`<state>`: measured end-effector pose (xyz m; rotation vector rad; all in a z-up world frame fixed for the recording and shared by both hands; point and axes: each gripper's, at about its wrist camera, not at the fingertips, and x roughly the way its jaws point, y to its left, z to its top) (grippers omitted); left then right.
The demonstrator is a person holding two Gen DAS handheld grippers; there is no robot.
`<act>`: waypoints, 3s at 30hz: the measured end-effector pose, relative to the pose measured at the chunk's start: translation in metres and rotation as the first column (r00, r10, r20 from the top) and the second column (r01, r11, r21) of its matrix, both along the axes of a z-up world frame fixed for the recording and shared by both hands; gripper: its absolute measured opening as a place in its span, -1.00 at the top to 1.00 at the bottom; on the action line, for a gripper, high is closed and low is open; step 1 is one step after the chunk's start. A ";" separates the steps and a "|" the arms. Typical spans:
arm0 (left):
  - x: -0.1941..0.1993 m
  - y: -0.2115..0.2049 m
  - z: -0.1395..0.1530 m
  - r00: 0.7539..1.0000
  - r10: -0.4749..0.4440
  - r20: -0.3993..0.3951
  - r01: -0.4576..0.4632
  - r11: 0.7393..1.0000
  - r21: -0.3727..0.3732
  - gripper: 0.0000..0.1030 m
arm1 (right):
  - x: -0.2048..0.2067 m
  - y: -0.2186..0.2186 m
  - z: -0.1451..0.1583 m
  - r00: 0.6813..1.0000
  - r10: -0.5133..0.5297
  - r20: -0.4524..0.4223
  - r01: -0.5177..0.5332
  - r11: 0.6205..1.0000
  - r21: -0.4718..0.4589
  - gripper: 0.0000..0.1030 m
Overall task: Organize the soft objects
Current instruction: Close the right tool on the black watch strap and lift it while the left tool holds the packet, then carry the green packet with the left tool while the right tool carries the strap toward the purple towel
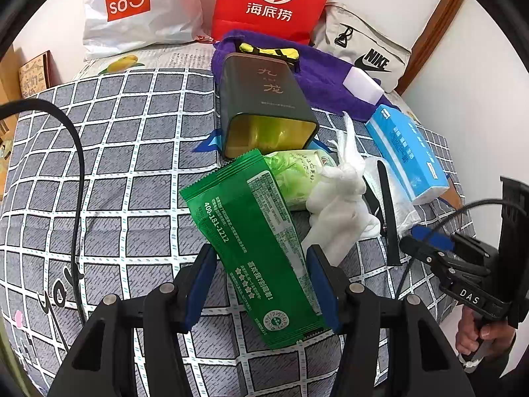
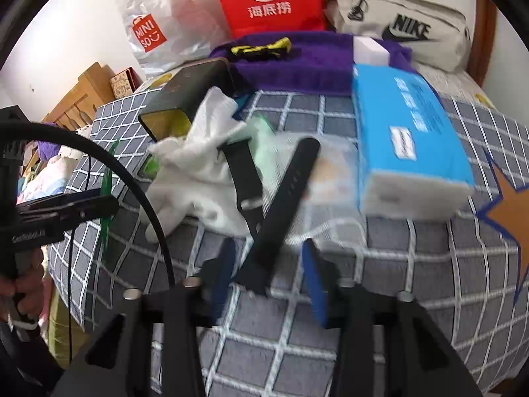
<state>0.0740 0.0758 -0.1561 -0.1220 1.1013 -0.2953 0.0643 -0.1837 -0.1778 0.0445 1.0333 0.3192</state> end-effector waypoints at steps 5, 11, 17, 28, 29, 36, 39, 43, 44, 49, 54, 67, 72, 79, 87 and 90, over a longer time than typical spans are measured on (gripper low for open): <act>0.001 0.002 0.001 1.000 0.007 -0.001 -0.007 1.000 0.003 -0.06 | 0.013 0.011 -0.016 0.999 0.011 -0.039 -0.013 0.999 -0.047 0.14; 0.001 0.000 0.000 1.000 0.009 -0.007 -0.009 1.000 0.010 -0.06 | 0.012 0.022 -0.019 0.999 0.048 -0.002 -0.047 0.986 -0.163 0.47; 0.000 -0.005 -0.002 1.000 -0.004 -0.010 0.005 1.000 0.017 -0.06 | -0.004 -0.003 -0.006 0.999 0.040 -0.015 -0.042 0.994 -0.103 0.60; 0.001 -0.006 -0.005 1.000 -0.003 -0.021 0.004 0.999 0.037 -0.06 | -0.021 -0.018 -0.020 0.997 0.032 -0.069 -0.038 0.996 -0.083 0.42; 0.001 -0.006 -0.005 1.000 -0.005 -0.022 0.006 0.999 0.040 -0.06 | -0.018 -0.018 -0.020 0.998 0.030 -0.062 -0.035 0.996 -0.082 0.37; 0.002 -0.006 -0.005 1.000 -0.007 -0.024 0.008 0.999 0.045 -0.06 | -0.005 -0.002 -0.024 0.998 0.062 -0.017 -0.064 0.989 -0.136 0.34; 0.002 -0.008 -0.004 1.000 -0.013 -0.023 0.014 0.999 0.044 -0.06 | -0.007 0.003 -0.024 0.994 0.105 0.000 -0.104 0.981 -0.165 0.60; 0.001 -0.010 -0.004 1.000 -0.019 -0.022 0.020 0.999 0.045 -0.06 | -0.008 -0.005 -0.021 0.995 0.100 -0.013 -0.100 0.986 -0.135 0.60; 0.001 -0.009 -0.004 1.000 -0.019 -0.021 0.020 0.999 0.043 -0.06 | -0.010 -0.009 -0.018 0.995 0.094 -0.014 -0.095 0.988 -0.121 0.60; 0.000 -0.004 0.004 1.000 -0.009 -0.001 0.009 1.000 0.030 -0.06 | -0.018 -0.021 -0.002 0.998 0.066 0.000 -0.065 0.993 -0.094 0.60; 0.000 -0.001 0.016 1.000 -0.011 0.019 0.011 1.000 0.013 -0.06 | -0.019 -0.033 0.014 0.999 0.038 0.016 -0.037 0.998 -0.051 0.60; 0.024 0.001 0.054 0.997 -0.009 0.077 0.007 1.000 0.024 -0.06 | 0.010 -0.047 0.060 0.996 0.007 0.091 -0.006 1.000 -0.010 0.60; 0.048 -0.003 0.072 0.995 -0.020 0.103 0.018 1.000 0.021 -0.06 | 0.033 -0.050 0.073 0.994 -0.005 0.107 0.004 1.000 0.009 0.60; 0.085 -0.008 0.084 0.993 -0.026 0.114 0.024 0.999 0.026 -0.06 | 0.072 -0.056 0.087 0.992 -0.020 0.125 0.017 1.000 0.025 0.60; 0.127 -0.022 0.098 0.990 -0.045 0.137 0.039 0.998 0.046 -0.06 | 0.116 -0.057 0.096 0.988 -0.027 0.150 0.025 1.000 0.013 0.60; 0.144 -0.028 0.101 0.988 -0.051 0.146 0.043 0.998 0.056 -0.06 | 0.133 -0.057 0.097 0.988 -0.031 0.148 0.030 0.999 0.012 0.60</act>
